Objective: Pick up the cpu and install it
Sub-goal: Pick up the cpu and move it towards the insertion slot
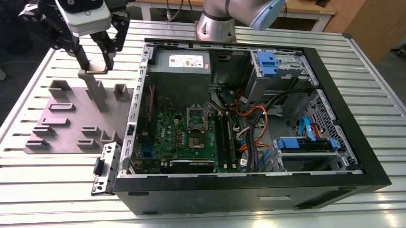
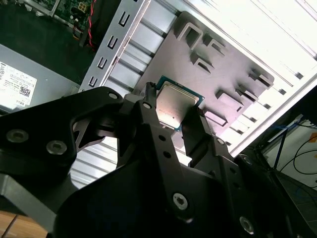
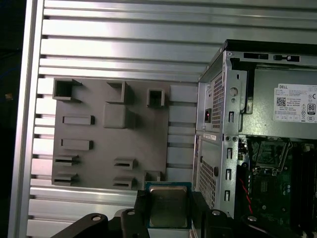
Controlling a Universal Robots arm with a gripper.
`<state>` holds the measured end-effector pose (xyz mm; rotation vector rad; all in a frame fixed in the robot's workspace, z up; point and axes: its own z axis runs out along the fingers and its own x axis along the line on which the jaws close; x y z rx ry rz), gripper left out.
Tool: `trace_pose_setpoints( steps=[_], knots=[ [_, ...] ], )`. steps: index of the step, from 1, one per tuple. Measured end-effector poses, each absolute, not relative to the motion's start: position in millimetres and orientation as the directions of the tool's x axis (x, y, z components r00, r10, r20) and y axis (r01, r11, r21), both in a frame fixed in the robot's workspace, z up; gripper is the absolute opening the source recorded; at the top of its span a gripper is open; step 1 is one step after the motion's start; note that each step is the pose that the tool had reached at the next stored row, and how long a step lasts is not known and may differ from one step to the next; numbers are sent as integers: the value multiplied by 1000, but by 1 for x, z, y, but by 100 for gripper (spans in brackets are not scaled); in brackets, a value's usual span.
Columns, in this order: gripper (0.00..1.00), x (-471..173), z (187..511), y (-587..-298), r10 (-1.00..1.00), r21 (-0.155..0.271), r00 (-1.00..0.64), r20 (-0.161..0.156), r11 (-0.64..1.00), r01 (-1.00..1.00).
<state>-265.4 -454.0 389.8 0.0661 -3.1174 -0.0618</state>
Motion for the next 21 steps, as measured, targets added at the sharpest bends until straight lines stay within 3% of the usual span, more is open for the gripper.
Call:
trace_pose_setpoints(
  steps=[21],
  knots=[
    [45,-259,390,-464,-43,40,-999,22,998,-42]
  ],
)
